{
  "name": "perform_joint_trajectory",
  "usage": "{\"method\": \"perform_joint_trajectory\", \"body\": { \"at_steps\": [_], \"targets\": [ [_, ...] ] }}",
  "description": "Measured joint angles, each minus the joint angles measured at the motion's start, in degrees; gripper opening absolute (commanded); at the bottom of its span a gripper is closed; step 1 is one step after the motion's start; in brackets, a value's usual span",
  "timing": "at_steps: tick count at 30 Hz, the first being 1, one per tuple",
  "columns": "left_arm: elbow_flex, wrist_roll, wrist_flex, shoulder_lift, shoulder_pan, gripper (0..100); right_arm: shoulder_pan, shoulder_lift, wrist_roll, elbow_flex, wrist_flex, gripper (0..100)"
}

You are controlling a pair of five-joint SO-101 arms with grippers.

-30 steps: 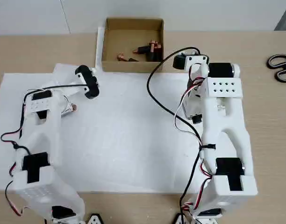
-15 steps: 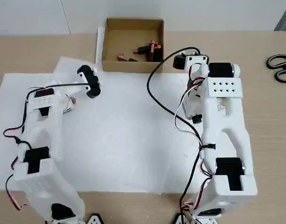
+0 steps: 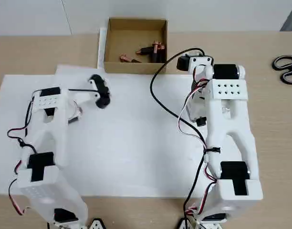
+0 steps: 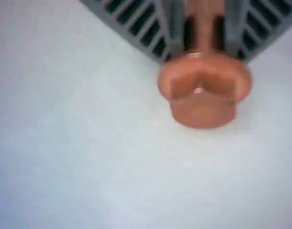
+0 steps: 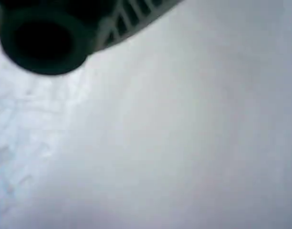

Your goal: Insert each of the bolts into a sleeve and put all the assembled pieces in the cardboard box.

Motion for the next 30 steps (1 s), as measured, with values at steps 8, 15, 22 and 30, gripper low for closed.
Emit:
{"method": "perform_joint_trajectory", "body": {
  "at_steps": [8,15,22,30],
  "targets": [
    [0.09,8.62,11.25,-12.22,2.9,1,0.0,0.0,0.0,0.0,0.0,0.4],
    [0.09,24.79,16.97,-18.55,7.56,1,0.0,0.0,0.0,0.0,0.0,0.4],
    [0.09,47.12,17.58,-26.2,10.64,1,0.0,0.0,0.0,0.0,0.0,0.4],
    [0.09,53.8,17.58,-42.64,12.92,1,-2.99,-5.63,0.0,0.0,0.0,0.4]
  ]
}}
